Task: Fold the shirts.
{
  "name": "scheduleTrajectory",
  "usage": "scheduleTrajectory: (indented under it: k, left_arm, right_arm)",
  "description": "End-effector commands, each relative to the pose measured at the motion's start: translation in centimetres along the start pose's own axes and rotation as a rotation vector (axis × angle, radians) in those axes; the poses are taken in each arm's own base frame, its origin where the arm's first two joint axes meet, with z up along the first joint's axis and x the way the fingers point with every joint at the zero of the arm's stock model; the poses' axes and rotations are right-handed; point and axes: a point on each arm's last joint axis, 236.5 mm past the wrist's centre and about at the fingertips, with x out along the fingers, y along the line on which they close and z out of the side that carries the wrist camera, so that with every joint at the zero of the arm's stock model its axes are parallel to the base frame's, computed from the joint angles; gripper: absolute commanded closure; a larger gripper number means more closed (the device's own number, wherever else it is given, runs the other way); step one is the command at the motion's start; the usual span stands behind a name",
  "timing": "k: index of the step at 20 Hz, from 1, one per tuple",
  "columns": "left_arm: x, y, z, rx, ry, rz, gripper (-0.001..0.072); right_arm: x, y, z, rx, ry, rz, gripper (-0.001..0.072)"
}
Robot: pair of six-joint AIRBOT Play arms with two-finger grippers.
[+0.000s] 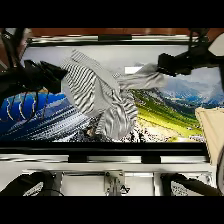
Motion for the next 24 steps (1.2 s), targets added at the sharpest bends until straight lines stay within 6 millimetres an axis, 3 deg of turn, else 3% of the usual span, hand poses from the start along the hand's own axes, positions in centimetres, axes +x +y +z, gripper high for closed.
scheduleTrajectory:
  k: [1, 3, 4, 5, 6, 7, 9, 10, 11, 15, 18, 24]
  left_arm:
    - [1.1, 0.1, -9.6, 0.059, 0.347, -0.034, 0.0653]
    - [2.1, 3.1, -15.2, 0.080, 0.515, 0.066, 0.0652]
    - [2.3, 4.8, -17.0, 0.076, 0.572, 0.127, 0.0648]
    - [2.3, 6.8, -18.5, 0.033, 0.622, 0.201, 0.0565]
    - [2.1, 8.8, -19.8, -0.043, 0.662, 0.284, 0.0365]
    - [1.5, 10.5, -21.0, -0.141, 0.686, 0.361, 0.0213]
    - [0.1, 12.0, -23.0, -0.415, 0.700, 0.458, 0.0073]
    - [-0.4, 11.6, -23.3, -0.518, 0.702, 0.452, 0.0023]
    - [-0.3, 10.3, -23.2, -0.595, 0.703, 0.399, 0.0023]
    - [2.8, 1.0, -19.5, -0.733, 0.660, 0.038, 0.0023]
    - [3.8, -3.6, -18.4, -0.710, 0.681, -0.056, 0.0024]
    - [6.2, -6.2, -19.1, -0.694, 0.712, -0.049, 0.0024]
  right_arm:
    - [-4.3, -0.8, -5.4, -0.006, 0.054, -0.152, 0.0641]
    - [-1.2, 3.0, -9.9, -0.008, 0.124, -0.065, 0.0641]
    - [0.8, 4.8, -12.4, -0.013, 0.160, -0.034, 0.0641]
    - [2.7, 6.4, -14.8, -0.021, 0.190, -0.013, 0.0641]
    - [4.4, 7.8, -17.0, -0.039, 0.222, 0.004, 0.0641]
    - [5.6, 8.8, -18.8, -0.053, 0.247, 0.014, 0.0641]
    - [7.2, 10.3, -21.0, -0.067, 0.286, 0.024, 0.0640]
    - [7.8, 10.9, -21.6, -0.081, 0.301, 0.027, 0.0640]
    - [8.3, 11.2, -22.0, -0.086, 0.312, 0.027, 0.0640]
    - [11.1, 10.1, -23.4, -0.083, 0.379, -0.026, 0.0639]
    - [12.8, 8.8, -24.0, -0.104, 0.410, -0.076, 0.0639]
    - [13.2, 7.8, -23.2, -0.140, 0.376, -0.114, 0.0639]
